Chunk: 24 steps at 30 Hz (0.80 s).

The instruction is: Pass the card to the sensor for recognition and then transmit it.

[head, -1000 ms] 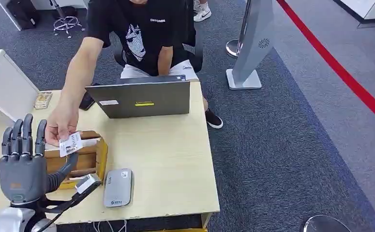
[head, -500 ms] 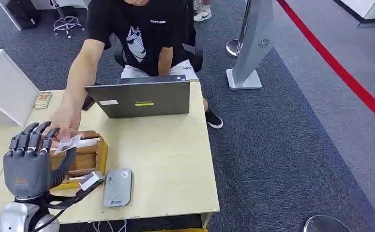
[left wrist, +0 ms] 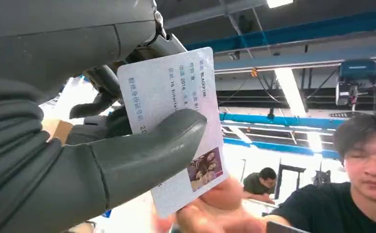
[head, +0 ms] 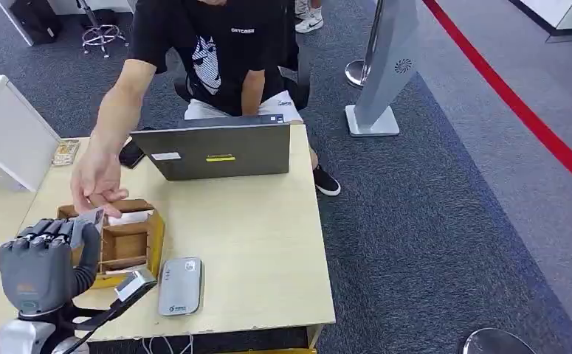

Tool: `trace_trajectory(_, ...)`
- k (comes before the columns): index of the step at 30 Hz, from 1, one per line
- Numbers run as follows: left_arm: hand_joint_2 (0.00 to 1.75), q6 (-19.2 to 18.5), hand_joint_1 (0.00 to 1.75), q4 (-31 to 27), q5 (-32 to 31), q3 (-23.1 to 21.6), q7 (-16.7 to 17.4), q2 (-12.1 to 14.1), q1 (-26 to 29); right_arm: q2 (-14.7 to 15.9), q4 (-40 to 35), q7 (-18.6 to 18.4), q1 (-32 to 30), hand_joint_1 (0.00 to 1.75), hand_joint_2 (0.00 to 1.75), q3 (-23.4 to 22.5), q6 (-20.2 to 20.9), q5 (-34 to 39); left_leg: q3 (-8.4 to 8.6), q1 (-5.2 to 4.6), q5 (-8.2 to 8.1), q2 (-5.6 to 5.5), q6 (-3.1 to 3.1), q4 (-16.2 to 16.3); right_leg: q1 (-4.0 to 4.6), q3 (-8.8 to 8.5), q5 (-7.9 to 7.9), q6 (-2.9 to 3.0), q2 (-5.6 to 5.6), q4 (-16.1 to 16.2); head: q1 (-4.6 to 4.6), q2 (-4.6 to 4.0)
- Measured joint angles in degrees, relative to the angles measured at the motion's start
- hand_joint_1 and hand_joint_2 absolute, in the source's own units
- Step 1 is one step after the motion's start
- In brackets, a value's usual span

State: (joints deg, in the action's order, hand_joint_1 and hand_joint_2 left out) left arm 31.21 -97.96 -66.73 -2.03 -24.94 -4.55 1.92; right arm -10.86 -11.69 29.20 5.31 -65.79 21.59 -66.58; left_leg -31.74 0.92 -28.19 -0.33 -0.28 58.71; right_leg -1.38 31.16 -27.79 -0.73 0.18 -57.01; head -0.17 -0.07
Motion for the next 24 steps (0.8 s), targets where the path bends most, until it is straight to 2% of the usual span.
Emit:
trace_trajectory(6, 1.75, -0.2, 1.75, -0.2, 2.0, -1.5, -1.9, -1.4, 3.5, 0.0, 0.0, 0.3, -0.1, 0.0, 1.75, 0.0, -0.2, 0.7, 0.0, 0.0, 0.0, 0.02, 0.0, 0.0, 0.0, 0.01, 0.0, 0.0, 0.0, 0.0, 0.0, 0.02)
trace_trajectory(12, 1.75, -2.0, 1.75, 0.6, 5.2, -2.9, -3.3, -3.5, 6.3, 0.0, 0.0, 0.7, -0.2, 0.0, 1.75, 0.0, -1.1, 1.4, -0.02, -0.01, -0.02, 0.02, 0.01, 0.0, -0.01, 0.03, 0.0, 0.0, 0.0, 0.0, 0.02, 0.02)
trace_trajectory(17, 1.75, -1.8, 1.75, 4.7, 5.5, -2.9, -3.8, -4.6, 6.4, 0.0, 0.0, 0.7, -0.3, 0.0, 1.75, 0.0, -1.1, 1.6, -0.02, -0.01, -0.02, 0.01, 0.01, 0.0, -0.01, 0.03, 0.0, 0.0, 0.0, 0.0, 0.0, 0.02)
trace_trajectory(24, 1.75, -1.3, 1.75, 13.6, 5.7, -2.7, -4.2, -5.2, 5.7, 0.0, 0.0, 0.6, -0.3, 0.0, 1.75, -0.1, -1.2, 1.6, -0.03, -0.01, -0.02, 0.01, 0.01, 0.0, -0.01, 0.04, 0.0, 0.0, 0.0, 0.0, 0.0, 0.02)
